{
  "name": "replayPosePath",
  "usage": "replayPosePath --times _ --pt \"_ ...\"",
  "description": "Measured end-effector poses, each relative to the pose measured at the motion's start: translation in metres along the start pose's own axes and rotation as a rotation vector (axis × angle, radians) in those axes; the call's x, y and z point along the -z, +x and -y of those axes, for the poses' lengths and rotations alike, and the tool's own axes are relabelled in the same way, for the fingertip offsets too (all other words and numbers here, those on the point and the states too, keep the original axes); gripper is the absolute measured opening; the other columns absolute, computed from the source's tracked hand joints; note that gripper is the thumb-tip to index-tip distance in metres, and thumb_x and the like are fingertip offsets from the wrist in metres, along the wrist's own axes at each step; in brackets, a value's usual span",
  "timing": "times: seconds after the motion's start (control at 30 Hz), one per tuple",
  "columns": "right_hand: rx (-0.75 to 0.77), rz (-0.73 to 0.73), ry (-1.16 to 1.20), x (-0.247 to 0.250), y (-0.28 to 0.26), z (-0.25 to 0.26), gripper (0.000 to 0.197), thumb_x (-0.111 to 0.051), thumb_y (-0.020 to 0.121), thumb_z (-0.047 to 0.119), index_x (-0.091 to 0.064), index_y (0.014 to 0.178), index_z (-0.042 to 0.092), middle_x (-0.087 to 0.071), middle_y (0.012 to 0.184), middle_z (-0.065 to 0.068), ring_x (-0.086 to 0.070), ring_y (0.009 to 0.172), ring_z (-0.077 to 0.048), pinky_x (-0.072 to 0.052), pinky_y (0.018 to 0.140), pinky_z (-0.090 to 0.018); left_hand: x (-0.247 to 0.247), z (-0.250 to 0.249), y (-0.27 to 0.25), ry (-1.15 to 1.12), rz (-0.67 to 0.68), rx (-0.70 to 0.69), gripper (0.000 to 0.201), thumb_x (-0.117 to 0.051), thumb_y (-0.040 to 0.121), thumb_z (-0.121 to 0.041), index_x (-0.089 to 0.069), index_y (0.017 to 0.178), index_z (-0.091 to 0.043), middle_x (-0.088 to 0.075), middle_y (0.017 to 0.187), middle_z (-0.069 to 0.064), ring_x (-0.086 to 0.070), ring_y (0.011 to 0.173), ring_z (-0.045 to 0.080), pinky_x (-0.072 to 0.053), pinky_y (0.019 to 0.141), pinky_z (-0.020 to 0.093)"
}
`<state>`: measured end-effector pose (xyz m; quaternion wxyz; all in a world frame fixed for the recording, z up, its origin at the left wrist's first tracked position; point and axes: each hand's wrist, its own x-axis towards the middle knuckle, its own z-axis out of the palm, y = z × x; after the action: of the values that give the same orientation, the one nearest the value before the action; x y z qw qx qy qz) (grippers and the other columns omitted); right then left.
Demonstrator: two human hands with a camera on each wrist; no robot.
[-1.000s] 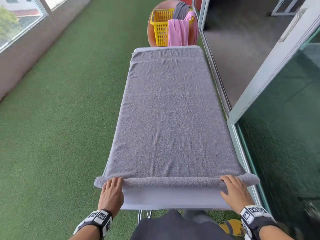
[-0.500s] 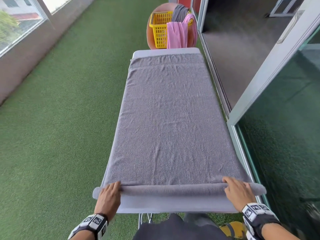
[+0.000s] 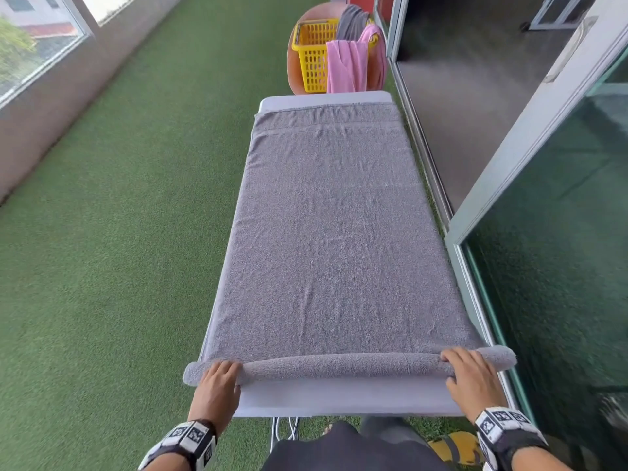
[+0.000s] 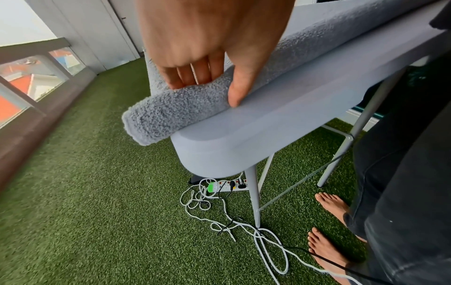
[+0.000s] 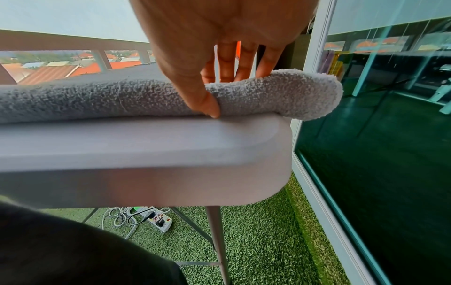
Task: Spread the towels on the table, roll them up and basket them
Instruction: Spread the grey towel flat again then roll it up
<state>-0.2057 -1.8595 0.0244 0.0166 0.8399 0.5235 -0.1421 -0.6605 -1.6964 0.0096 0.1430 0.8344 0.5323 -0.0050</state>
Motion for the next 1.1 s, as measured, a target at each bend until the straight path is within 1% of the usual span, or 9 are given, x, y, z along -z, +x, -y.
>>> replayPosePath --times 0.13,0.33,0.43,0.53,0.67,0.8,0.93,1.0,1.1 --pt "-0.004 0.094 -0.053 0.011 0.006 0.004 0.021 -0.062 0.078 0.028 -0.045 0.083 0.039 -0.053 0.084 0.020 -0.044 0.085 -0.008 -0.030 0.080 -0.031 0.009 -0.007 0.003 0.082 -0.006 -0.013 0.018 -0.075 0.061 -0.023 -0.066 0.076 -0.024 -0.060 0.076 -0.010 -0.059 0.072 0.015 -0.050 0.068 0.032" --pt "-0.005 -0.067 0.060 0.011 0.023 -0.007 0.036 -0.056 0.089 0.017 -0.061 0.123 0.026 -0.061 0.123 0.008 -0.057 0.113 -0.019 -0.040 0.097 -0.043 0.000 -0.003 0.016 0.058 -0.036 0.063 0.051 -0.024 0.093 -0.027 -0.054 0.130 -0.008 -0.059 0.129 0.011 -0.056 0.118 0.026 -0.045 0.101 0.043" --pt "0.079 -0.021 0.062 -0.015 0.007 -0.012 0.042 -0.066 0.085 0.026 -0.061 0.126 0.020 -0.062 0.127 0.001 -0.057 0.118 -0.022 -0.042 0.102 -0.044 -0.013 0.002 0.002 0.042 0.008 0.004 0.049 -0.055 0.087 -0.038 -0.059 0.125 -0.007 -0.063 0.124 0.012 -0.059 0.117 0.026 -0.042 0.101 0.040" --pt "0.032 0.055 0.022 -0.024 -0.012 -0.013 0.049 -0.082 0.065 0.018 -0.065 0.110 0.026 -0.065 0.106 0.007 -0.061 0.099 -0.017 -0.047 0.091 -0.041 -0.005 -0.002 -0.009 0.032 0.041 0.007 0.055 -0.084 0.062 -0.017 -0.065 0.112 -0.010 -0.070 0.108 0.007 -0.066 0.100 0.024 -0.052 0.090 0.041" --pt "0.003 0.045 -0.037 -0.005 -0.005 0.003 0.021 -0.067 0.077 0.025 -0.054 0.089 0.036 -0.052 0.092 0.017 -0.050 0.090 -0.010 -0.032 0.084 -0.033 0.011 -0.008 -0.003 0.073 -0.065 -0.034 0.012 -0.049 0.072 -0.024 -0.061 0.073 -0.025 -0.063 0.071 -0.010 -0.058 0.066 0.013 -0.053 0.069 0.037" --pt "0.006 -0.139 -0.092 -0.003 0.009 0.003 0.032 -0.061 0.081 0.016 -0.069 0.112 0.015 -0.063 0.120 -0.002 -0.061 0.107 -0.025 -0.037 0.093 -0.045 0.006 -0.005 0.012 0.110 -0.115 0.069 0.037 -0.043 0.078 -0.004 -0.065 0.107 -0.008 -0.068 0.107 0.011 -0.064 0.097 0.028 -0.051 0.091 0.053" --pt "0.078 -0.137 -0.070 -0.027 -0.011 -0.001 0.043 -0.057 0.086 0.034 -0.066 0.121 0.010 -0.066 0.122 -0.004 -0.061 0.114 -0.025 -0.031 0.106 -0.040 -0.022 -0.003 -0.010 0.113 -0.141 -0.012 0.053 -0.055 0.080 -0.016 -0.052 0.130 0.001 -0.051 0.135 0.018 -0.049 0.125 0.034 -0.024 0.116 0.041" --pt "0.045 -0.036 -0.066 -0.030 -0.019 -0.005 0.048 -0.080 0.067 0.025 -0.068 0.113 0.015 -0.068 0.111 0.000 -0.063 0.106 -0.022 -0.042 0.101 -0.044 -0.027 -0.002 -0.022 0.073 -0.079 -0.035 0.072 -0.083 0.061 -0.018 -0.057 0.125 -0.001 -0.060 0.126 0.018 -0.056 0.119 0.034 -0.025 0.116 0.039" --pt "-0.002 0.050 -0.022 -0.020 -0.014 -0.002 0.032 -0.079 0.060 0.017 -0.061 0.084 0.026 -0.056 0.085 0.011 -0.059 0.086 -0.016 -0.044 0.089 -0.040 -0.013 -0.006 -0.018 0.049 -0.006 -0.006 0.052 -0.084 0.055 -0.007 -0.066 0.103 -0.010 -0.067 0.108 0.009 -0.066 0.099 0.029 -0.049 0.095 0.046"
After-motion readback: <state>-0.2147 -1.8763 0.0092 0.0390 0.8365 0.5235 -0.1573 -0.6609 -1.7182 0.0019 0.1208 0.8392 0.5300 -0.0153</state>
